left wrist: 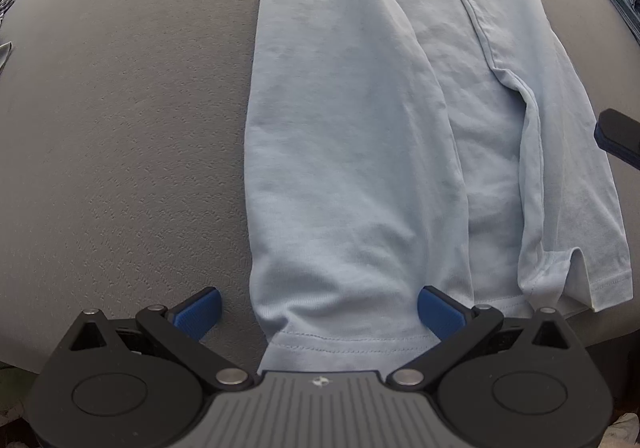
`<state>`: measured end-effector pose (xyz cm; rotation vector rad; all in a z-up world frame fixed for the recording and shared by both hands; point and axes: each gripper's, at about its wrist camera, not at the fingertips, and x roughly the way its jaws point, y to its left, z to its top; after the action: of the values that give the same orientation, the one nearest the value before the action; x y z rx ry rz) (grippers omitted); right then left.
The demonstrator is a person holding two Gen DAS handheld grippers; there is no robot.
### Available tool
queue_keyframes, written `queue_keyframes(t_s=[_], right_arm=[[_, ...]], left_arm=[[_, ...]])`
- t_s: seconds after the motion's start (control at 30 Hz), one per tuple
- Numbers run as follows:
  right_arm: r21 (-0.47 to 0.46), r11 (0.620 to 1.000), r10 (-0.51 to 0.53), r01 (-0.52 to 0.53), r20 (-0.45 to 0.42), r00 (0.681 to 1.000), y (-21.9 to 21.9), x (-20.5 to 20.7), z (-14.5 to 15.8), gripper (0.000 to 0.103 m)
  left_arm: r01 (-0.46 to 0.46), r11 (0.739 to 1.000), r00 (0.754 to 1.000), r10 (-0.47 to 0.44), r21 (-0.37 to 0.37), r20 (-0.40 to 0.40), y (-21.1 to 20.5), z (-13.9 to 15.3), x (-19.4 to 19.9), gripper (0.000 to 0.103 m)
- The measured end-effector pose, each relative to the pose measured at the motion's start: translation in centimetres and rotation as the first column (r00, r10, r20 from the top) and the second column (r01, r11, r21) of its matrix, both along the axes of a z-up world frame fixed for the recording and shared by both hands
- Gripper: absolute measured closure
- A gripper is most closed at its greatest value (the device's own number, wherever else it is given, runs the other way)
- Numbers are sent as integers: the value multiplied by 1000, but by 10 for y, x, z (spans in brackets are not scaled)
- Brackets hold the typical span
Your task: Fold clothes
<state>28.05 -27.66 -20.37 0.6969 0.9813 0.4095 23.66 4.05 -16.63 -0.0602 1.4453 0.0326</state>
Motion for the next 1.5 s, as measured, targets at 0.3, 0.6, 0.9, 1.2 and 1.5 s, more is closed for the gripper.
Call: queue_keyframes(t_s=[0.3,0.6,0.9,1.2,1.5], right_arm=[[-334,934,113,-124,-52,992,62,26,-15,91],[-80,982,163,-171,-93,982,57,4,-12,95],[-85,996,-19,-1,-236,972,10,-23,-33,96],[47,999,18,-5,-283,959,13,-33,-35,99],[72,997,0,16,-213,977,12,1,-15,95]], left_arm=[[10,1000,1000,-10,-2,-5,-94,-12,-12,0],[3,1000,1000,-3,-20,-12,-70,-40,43,0],[-13,1000,999,13,0,-33,-80,-42,41,0],[-23,1000,999,23,1,-44,-95,-24,21,0],[-44,997,999,45,-58,17,-95,4,31,0]])
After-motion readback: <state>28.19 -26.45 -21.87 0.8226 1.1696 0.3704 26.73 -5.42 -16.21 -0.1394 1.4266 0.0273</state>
